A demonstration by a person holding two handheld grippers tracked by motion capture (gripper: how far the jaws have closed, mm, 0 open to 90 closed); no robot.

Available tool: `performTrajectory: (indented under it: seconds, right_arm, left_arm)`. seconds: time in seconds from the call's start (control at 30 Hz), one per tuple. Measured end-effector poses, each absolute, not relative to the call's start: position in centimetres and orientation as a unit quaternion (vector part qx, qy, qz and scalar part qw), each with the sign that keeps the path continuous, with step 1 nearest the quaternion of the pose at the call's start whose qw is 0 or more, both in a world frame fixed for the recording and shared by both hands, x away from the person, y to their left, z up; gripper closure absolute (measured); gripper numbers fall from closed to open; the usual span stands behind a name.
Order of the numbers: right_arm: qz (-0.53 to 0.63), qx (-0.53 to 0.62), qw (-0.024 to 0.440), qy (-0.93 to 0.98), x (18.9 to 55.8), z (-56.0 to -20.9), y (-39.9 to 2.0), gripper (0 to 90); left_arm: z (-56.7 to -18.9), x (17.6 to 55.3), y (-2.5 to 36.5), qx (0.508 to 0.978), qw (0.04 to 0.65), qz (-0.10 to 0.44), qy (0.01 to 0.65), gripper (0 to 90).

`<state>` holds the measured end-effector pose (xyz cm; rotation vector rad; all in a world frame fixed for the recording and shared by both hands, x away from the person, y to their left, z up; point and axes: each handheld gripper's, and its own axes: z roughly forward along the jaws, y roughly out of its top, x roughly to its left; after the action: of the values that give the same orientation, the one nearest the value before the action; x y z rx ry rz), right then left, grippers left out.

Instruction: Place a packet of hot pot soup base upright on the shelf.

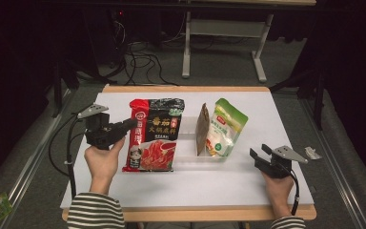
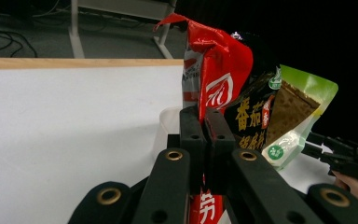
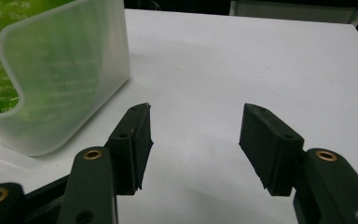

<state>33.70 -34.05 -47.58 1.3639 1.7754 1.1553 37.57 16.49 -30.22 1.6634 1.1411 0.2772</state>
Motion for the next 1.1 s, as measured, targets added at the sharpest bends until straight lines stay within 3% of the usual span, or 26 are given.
performTrajectory:
  seconds: [1.1]
  right_arm:
    - [0.432,0.502,0.311,0.681,33.6,-47.6,-33.8,43.7]
  left_arm:
    - [-29.6,43.0,8.3,0.71,0.502,0.143,0.473,89.2]
